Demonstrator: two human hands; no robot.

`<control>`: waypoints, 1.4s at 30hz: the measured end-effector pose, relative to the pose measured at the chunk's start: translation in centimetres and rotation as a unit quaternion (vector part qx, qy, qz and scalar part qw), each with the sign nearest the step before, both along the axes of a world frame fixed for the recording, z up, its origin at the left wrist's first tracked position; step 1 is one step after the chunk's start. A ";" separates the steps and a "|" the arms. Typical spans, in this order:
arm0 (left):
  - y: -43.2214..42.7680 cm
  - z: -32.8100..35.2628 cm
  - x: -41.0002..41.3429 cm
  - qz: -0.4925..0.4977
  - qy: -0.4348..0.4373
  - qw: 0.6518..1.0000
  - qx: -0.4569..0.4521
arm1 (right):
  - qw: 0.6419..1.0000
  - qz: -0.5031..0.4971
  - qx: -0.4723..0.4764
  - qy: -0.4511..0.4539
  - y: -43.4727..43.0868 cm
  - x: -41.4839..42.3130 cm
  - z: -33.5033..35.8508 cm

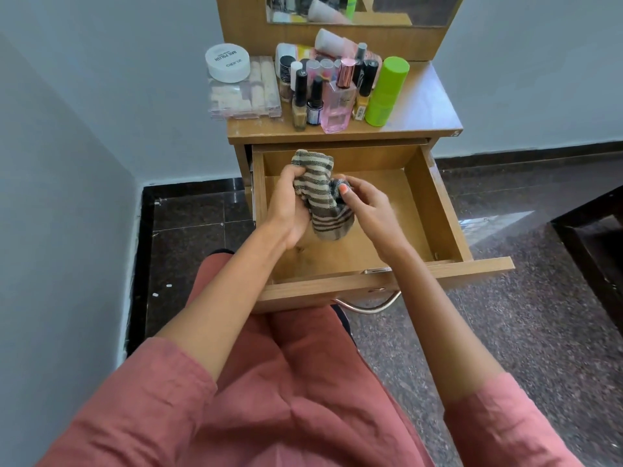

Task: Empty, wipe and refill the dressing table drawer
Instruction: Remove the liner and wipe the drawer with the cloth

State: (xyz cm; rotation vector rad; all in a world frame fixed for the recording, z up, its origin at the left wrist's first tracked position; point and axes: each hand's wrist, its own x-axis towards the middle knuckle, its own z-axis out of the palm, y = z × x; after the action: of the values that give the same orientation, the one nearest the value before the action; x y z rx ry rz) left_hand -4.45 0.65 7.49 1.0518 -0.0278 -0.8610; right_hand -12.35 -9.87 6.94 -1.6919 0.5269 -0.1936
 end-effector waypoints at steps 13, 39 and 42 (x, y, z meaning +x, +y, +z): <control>0.8 -0.4 1.7 -0.034 -0.034 0.997 0.064 | 0.990 -0.133 -0.040 -0.018 -1.0 -0.9 0.2; 0.9 0.6 2.2 -0.014 -0.379 0.905 0.192 | 0.994 -0.075 -0.027 -0.069 -2.3 -1.2 2.2; 0.5 0.7 2.1 -0.019 -0.324 0.923 0.207 | 0.993 -0.066 0.038 -0.094 -2.3 -1.4 2.5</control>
State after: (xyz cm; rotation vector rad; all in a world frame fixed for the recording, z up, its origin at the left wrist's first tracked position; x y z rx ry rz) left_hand -2.39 1.16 8.19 1.7082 -0.4420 -0.5253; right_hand -13.72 -12.21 9.44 -1.5464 0.4979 -0.4192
